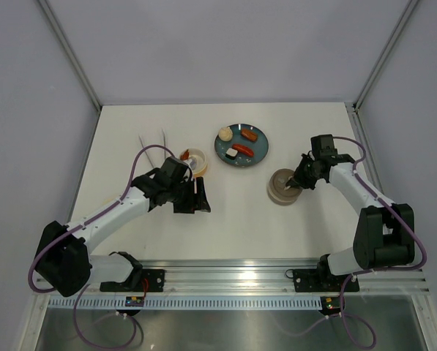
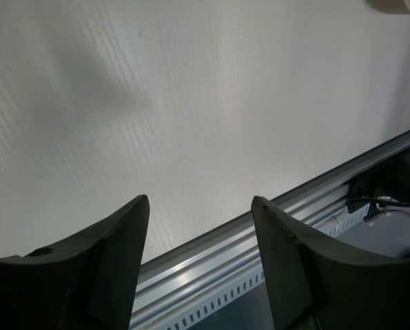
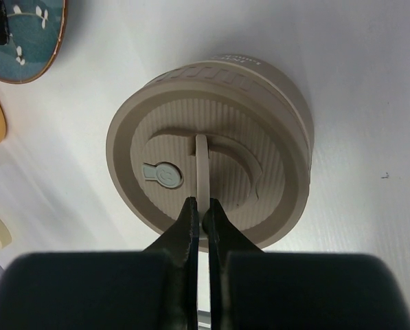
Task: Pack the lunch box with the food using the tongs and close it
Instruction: Close the box lid on the packing box, then move the box lid to the center of the board.
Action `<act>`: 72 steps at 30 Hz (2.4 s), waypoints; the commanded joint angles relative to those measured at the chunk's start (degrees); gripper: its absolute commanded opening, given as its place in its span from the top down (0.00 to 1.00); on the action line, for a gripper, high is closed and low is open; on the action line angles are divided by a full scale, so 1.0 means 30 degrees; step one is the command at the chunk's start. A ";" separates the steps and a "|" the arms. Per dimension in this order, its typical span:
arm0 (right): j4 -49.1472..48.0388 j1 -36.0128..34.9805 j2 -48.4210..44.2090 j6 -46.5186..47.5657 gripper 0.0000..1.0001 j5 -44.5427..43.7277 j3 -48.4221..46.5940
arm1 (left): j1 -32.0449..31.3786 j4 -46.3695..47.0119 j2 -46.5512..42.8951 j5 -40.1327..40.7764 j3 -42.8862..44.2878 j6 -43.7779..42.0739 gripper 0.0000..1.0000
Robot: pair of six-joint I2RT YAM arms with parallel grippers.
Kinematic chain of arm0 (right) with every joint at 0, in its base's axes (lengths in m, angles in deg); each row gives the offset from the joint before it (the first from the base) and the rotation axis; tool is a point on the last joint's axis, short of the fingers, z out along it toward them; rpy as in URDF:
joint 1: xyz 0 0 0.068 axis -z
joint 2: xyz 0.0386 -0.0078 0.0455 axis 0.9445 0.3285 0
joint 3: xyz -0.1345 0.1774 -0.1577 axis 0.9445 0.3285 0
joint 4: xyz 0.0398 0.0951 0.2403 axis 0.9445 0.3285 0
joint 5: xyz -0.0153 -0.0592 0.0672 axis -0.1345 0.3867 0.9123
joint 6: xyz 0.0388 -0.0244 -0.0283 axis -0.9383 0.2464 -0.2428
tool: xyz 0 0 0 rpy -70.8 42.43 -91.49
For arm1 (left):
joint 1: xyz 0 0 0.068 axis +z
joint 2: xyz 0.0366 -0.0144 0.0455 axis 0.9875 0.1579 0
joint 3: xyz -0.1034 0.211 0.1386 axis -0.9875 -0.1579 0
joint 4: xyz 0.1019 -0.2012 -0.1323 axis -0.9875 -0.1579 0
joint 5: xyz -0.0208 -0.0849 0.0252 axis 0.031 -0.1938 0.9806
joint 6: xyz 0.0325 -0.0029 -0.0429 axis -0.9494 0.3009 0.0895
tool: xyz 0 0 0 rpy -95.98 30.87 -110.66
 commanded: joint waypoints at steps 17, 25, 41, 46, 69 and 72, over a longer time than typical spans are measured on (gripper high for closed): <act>0.0226 -0.0776 0.0669 0.0102 1.00 -0.0898 -0.0821 | -0.0109 0.0786 -0.0161 0.0162 -0.0246 -0.0128 0.36; -0.0067 -0.0776 0.1197 0.0248 1.00 -0.1191 -0.0761 | -0.0080 0.0757 -0.0220 0.0191 -0.0334 -0.0157 0.35; -0.0156 -0.0776 0.1374 0.0277 0.98 -0.1453 -0.0673 | -0.0109 0.0552 -0.0629 0.0688 -0.0422 0.0223 0.35; 0.0429 -0.0776 0.1022 0.0336 0.88 -0.1834 -0.1140 | -0.0022 -0.0705 -0.1128 0.2089 0.0046 0.0194 0.34; 0.2158 -0.0923 -0.1788 0.1419 0.29 -0.2713 -0.2752 | 1.1605 -0.6009 -0.3150 0.3353 0.1629 -0.3527 0.33; 0.2247 -0.0923 -0.2258 0.1537 0.22 -0.2627 -0.2812 | 1.3189 -0.6742 -0.3209 0.4670 0.1512 -0.2856 0.31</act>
